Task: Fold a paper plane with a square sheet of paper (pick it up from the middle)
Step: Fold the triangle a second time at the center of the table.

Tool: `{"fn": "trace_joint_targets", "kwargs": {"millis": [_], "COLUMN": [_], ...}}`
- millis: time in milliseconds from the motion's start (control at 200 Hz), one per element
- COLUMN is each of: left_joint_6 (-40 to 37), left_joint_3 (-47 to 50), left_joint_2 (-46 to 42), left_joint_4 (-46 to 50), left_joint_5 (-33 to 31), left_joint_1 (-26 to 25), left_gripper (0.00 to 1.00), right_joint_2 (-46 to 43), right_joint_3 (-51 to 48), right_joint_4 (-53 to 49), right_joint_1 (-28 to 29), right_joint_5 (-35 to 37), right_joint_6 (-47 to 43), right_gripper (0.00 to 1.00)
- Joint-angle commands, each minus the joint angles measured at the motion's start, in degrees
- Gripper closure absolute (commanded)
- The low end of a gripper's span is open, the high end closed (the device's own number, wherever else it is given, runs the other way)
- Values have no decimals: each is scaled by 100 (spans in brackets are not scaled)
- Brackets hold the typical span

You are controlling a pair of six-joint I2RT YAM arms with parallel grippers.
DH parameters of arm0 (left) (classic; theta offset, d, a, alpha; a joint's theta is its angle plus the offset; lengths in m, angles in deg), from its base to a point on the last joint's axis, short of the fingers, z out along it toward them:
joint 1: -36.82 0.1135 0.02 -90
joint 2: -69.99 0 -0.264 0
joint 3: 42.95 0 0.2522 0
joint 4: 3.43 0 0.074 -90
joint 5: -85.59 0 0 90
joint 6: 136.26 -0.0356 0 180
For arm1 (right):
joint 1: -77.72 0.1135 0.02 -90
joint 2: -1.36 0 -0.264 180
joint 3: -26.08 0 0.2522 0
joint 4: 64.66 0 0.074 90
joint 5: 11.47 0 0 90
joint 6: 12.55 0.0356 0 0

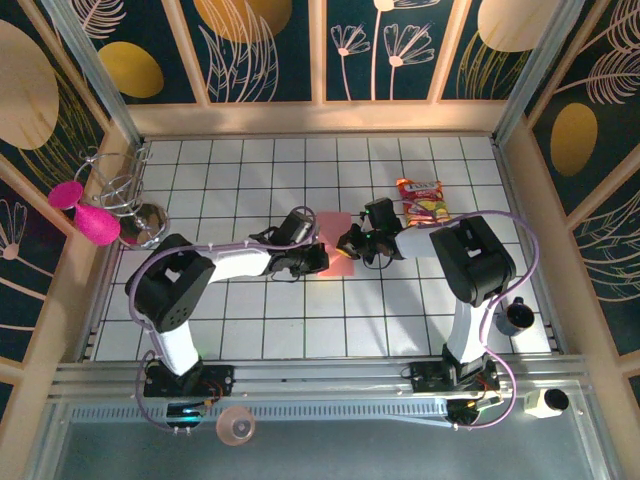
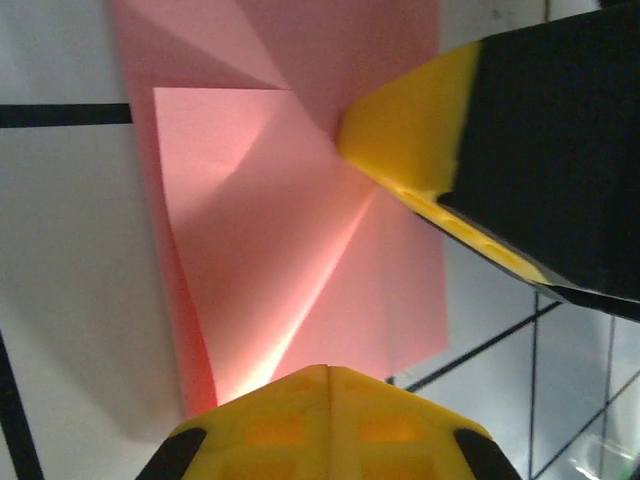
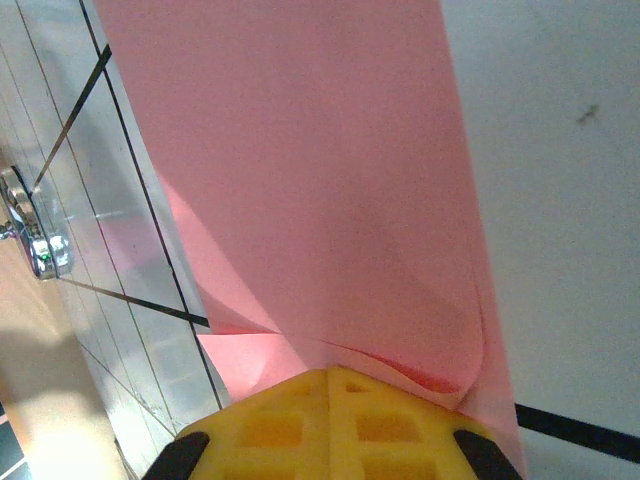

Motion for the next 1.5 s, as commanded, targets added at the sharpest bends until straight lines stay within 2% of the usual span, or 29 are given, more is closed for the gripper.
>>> {"fn": "trace_joint_targets", "kwargs": {"millis": [0,320,651,846,1141,1497], "left_joint_6": [42,136,283,292,323,349], "left_joint_3": [-130,226,546,528,548,429], "left_joint_2": [164,207,166,204,152,14], "left_joint_4": [317,333,89,32,10,43], "left_joint_5": [-323,-450,-232,-157,-141,-98], "left_joint_1": [25,21,25,21,21,27], "left_gripper": [100,100,100,100,100,100], "right_joint_2": [374,306,-615,-639,-388,-14], "right_joint_3": [-232,-120,847,582,358,392], "right_joint_4": [-809,-848,-1077,-905,-834,-807], "right_joint_1": [-54,-55,-15,324,529,554], "right_joint_5": [672,631,234,139,36,-26], "right_joint_6": [-104,-241,-1549,-1403,-1260,-1304], "right_gripper": [100,100,99,92,98,100]}}
